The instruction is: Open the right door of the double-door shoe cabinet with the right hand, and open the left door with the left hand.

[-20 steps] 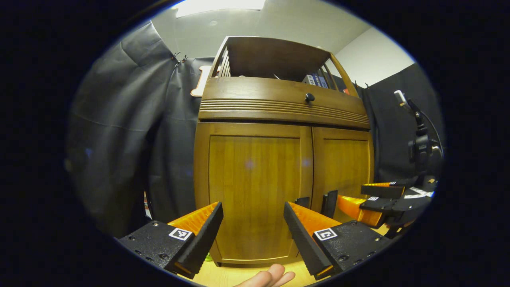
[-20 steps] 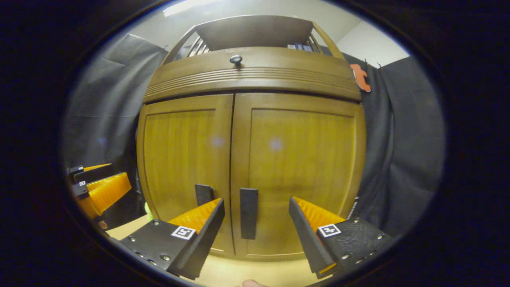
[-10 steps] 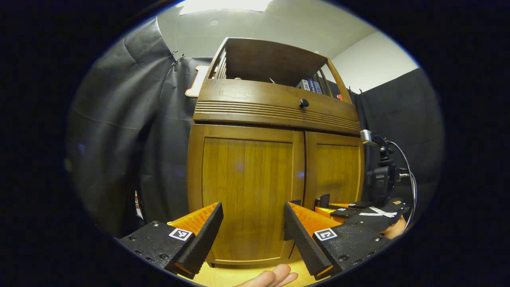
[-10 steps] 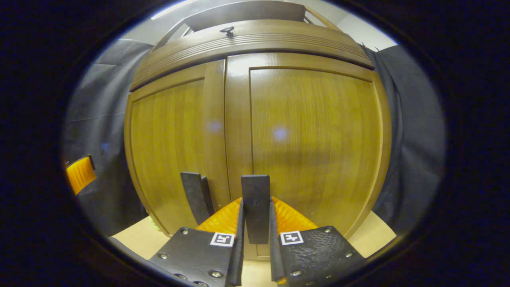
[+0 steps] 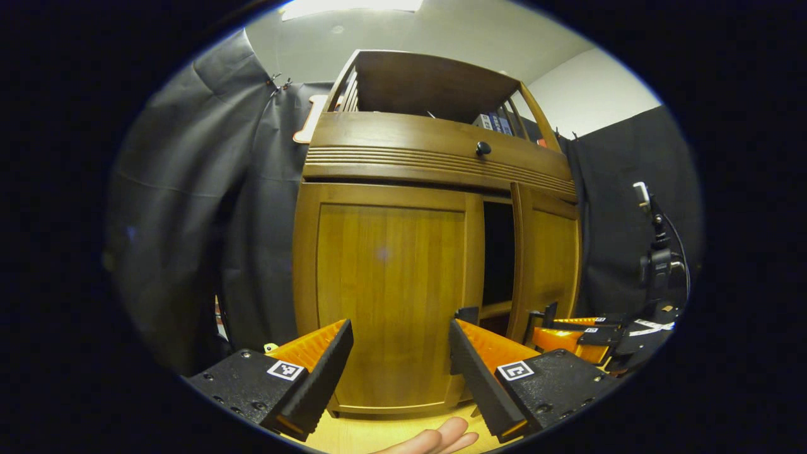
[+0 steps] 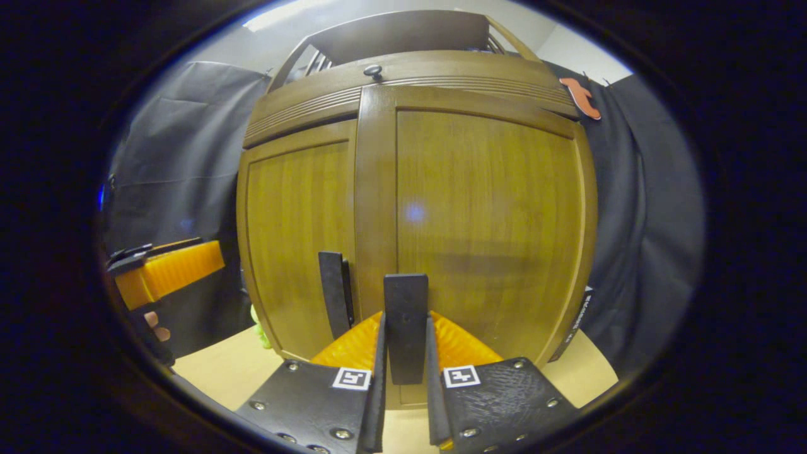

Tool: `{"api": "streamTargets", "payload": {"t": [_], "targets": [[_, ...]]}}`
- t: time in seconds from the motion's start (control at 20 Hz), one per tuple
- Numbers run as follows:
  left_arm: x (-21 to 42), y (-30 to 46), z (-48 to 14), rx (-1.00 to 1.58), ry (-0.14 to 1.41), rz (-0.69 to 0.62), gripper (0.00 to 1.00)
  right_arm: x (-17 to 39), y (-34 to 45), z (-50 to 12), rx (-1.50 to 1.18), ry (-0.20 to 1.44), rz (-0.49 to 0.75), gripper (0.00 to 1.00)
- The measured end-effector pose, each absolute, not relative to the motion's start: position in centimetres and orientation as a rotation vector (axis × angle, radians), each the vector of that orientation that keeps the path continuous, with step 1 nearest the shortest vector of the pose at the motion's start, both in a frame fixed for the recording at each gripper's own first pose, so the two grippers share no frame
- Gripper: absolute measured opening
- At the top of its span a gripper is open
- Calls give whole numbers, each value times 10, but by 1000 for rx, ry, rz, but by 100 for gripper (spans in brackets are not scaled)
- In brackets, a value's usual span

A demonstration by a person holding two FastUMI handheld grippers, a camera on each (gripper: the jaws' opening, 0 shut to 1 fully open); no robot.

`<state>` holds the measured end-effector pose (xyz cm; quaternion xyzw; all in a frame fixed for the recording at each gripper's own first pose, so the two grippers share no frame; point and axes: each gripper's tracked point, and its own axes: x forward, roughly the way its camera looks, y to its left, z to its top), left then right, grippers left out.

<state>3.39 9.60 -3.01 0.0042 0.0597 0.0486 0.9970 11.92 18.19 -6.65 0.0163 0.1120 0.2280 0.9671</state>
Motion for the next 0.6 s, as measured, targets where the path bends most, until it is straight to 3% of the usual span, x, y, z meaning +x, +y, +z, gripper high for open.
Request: {"api": "streamTargets", "payload": {"t": [0.4,0.45,0.6], "targets": [[41,77,-38,28,130,72,95,100,160,-56,86,247,524,28],[42,74,-39,25,132,67,92,97,157,-55,98,250,531,28],[43,64,-43,21,143,43,96,97,154,-51,113,257,549,28]]}}
